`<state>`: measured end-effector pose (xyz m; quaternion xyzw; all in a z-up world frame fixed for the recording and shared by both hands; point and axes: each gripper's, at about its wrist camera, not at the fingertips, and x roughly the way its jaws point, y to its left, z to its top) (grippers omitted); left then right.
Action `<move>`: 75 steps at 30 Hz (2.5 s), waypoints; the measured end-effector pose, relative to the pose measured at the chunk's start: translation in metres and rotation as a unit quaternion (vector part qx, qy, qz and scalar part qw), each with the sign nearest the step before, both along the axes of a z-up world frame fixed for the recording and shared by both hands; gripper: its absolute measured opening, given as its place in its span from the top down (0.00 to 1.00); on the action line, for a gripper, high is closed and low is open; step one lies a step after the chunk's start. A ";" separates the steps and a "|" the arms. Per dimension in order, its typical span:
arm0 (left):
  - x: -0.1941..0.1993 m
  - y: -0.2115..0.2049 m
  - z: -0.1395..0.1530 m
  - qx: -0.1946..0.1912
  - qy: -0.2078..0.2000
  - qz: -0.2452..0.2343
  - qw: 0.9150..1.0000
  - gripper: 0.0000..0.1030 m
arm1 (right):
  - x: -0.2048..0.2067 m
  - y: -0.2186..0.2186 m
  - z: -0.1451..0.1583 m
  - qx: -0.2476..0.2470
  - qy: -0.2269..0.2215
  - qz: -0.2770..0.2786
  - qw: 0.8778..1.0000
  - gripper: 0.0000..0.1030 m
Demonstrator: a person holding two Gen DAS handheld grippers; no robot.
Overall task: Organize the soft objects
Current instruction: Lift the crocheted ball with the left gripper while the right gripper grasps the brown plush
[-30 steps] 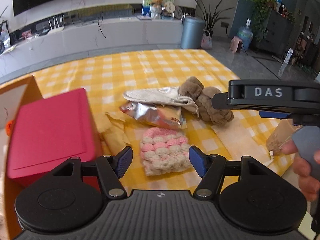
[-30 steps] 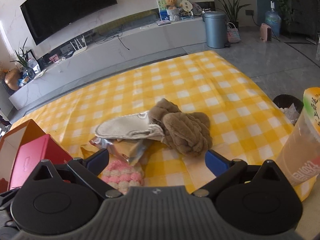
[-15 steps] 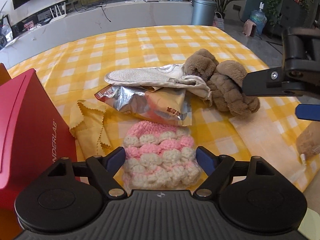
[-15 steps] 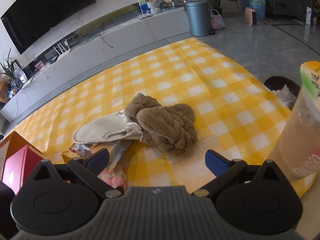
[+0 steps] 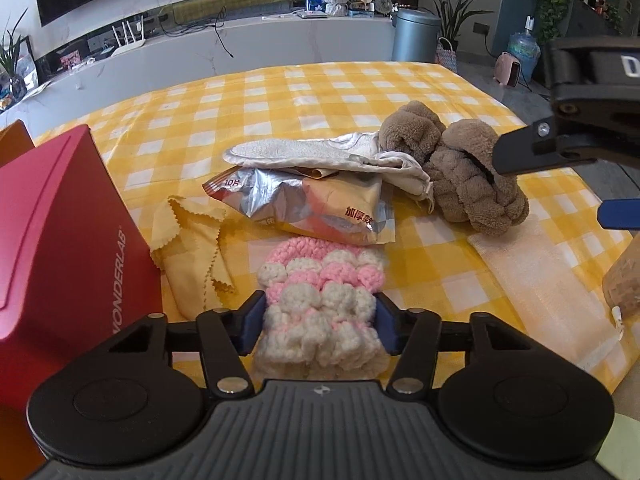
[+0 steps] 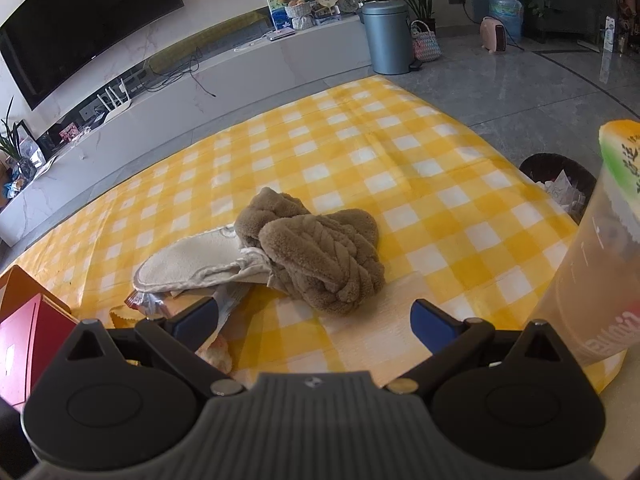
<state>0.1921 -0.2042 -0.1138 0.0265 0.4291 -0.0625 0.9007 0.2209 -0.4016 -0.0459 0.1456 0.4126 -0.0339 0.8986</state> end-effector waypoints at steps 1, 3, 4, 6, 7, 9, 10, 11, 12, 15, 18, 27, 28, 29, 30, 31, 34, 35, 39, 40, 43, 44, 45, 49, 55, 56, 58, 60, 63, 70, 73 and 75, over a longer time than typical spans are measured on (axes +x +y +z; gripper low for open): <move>-0.002 0.000 0.002 0.000 -0.003 -0.001 1.000 0.43 | 0.000 -0.001 0.000 0.001 -0.003 -0.003 1.000 0.03; -0.006 0.002 0.004 -0.004 -0.009 0.000 1.000 0.47 | 0.000 -0.002 0.001 0.000 -0.008 -0.008 1.000 0.03; -0.008 0.003 0.006 -0.008 -0.011 0.000 1.000 0.49 | 0.002 -0.003 0.001 -0.002 -0.012 -0.009 1.000 0.03; -0.010 0.006 0.009 -0.018 -0.012 0.000 1.000 0.51 | 0.005 -0.004 0.001 -0.005 -0.015 -0.012 1.000 0.03; -0.011 0.008 0.010 -0.023 -0.010 -0.001 1.000 0.53 | 0.008 -0.004 0.000 -0.009 -0.014 -0.014 1.000 0.03; -0.013 0.012 0.012 -0.035 -0.007 -0.003 0.999 0.54 | 0.013 -0.003 -0.003 -0.022 -0.013 -0.015 1.000 0.03; -0.014 0.014 0.013 -0.041 -0.007 -0.003 0.999 0.54 | 0.016 -0.002 -0.005 -0.032 -0.010 -0.017 0.999 0.03; -0.016 0.016 0.014 -0.045 -0.006 -0.006 0.999 0.54 | 0.019 -0.001 -0.007 -0.040 -0.008 -0.018 0.999 0.03; -0.017 0.016 0.015 -0.044 -0.004 -0.010 0.999 0.54 | 0.022 0.001 -0.009 -0.048 -0.006 -0.016 0.999 0.03; -0.022 0.016 0.018 -0.041 -0.008 -0.015 0.999 0.54 | 0.034 0.007 -0.016 -0.055 -0.003 -0.003 0.998 0.03; -0.028 0.019 0.023 -0.043 -0.011 -0.026 0.999 0.54 | 0.046 0.013 -0.025 -0.063 0.004 0.008 0.998 0.03; -0.034 0.028 0.026 -0.061 -0.010 -0.029 0.998 0.54 | 0.056 0.017 -0.051 -0.085 0.018 0.054 0.995 0.32; -0.034 0.028 0.026 -0.062 -0.010 -0.030 0.998 0.54 | 0.057 0.017 -0.053 -0.084 0.019 0.051 0.995 0.40; -0.034 0.027 0.027 -0.063 -0.011 -0.031 0.997 0.54 | 0.058 0.016 -0.053 -0.085 0.019 0.048 0.995 0.48; -0.035 0.027 0.028 -0.063 -0.011 -0.032 0.997 0.54 | 0.059 0.015 -0.054 -0.083 0.019 0.047 0.995 0.51; -0.035 0.026 0.028 -0.062 -0.012 -0.034 0.997 0.54 | 0.059 0.014 -0.053 -0.077 0.018 0.047 0.996 0.58; -0.036 0.025 0.029 -0.058 -0.014 -0.039 0.997 0.54 | 0.056 0.011 -0.047 -0.054 0.013 0.037 0.998 0.69; -0.037 0.026 0.029 -0.058 -0.015 -0.039 0.997 0.54 | 0.054 0.010 -0.045 -0.042 0.012 0.037 0.998 0.70; -0.039 0.030 0.031 -0.062 -0.017 -0.031 0.997 0.54 | 0.036 0.006 -0.028 -0.017 0.000 0.035 0.999 0.72; -0.039 0.031 0.032 -0.063 -0.018 -0.028 0.997 0.54 | 0.030 0.004 -0.023 -0.011 -0.007 0.031 0.999 0.72; -0.041 0.035 0.034 -0.067 -0.020 -0.023 0.997 0.54 | 0.014 0.003 -0.008 0.005 -0.018 0.033 0.999 0.72; -0.042 0.035 0.036 -0.069 -0.021 -0.022 0.997 0.54 | 0.009 0.004 -0.005 0.005 -0.021 0.035 0.999 0.72; -0.043 0.036 0.037 -0.072 -0.020 -0.021 0.997 0.54 | 0.004 0.003 -0.002 0.013 -0.026 0.036 0.999 0.72; -0.045 0.039 0.041 -0.083 -0.019 -0.024 0.996 0.54 | -0.006 0.001 0.005 0.051 -0.044 0.044 0.997 0.74; -0.050 0.042 0.044 -0.089 -0.020 -0.029 0.995 0.54 | -0.015 0.028 0.008 -0.033 0.006 0.104 0.994 0.72; -0.050 0.043 0.044 -0.091 -0.019 -0.028 0.995 0.54 | -0.015 0.032 0.006 -0.040 0.008 0.110 0.993 0.64; -0.049 0.045 0.045 -0.094 -0.018 -0.026 0.995 0.54 | -0.010 0.034 0.005 -0.044 -0.002 0.097 0.994 0.37; -0.049 0.045 0.044 -0.095 -0.016 -0.025 0.995 0.54 | -0.001 0.033 0.000 -0.033 0.004 0.090 0.995 0.23; -0.047 0.045 0.043 -0.096 -0.014 -0.024 0.995 0.54 | 0.009 0.033 -0.009 -0.039 0.023 0.074 0.996 0.18; -0.046 0.046 0.038 -0.101 -0.007 -0.028 0.994 0.54 | 0.017 0.025 -0.029 -0.047 0.073 0.061 0.994 0.12; -0.044 0.046 0.038 -0.101 -0.004 -0.029 0.994 0.54 | 0.013 0.030 -0.029 -0.038 0.078 0.084 0.993 0.12; -0.046 0.045 0.038 -0.101 -0.004 -0.031 0.994 0.54 | 0.008 0.035 -0.028 -0.034 0.077 0.100 0.991 0.12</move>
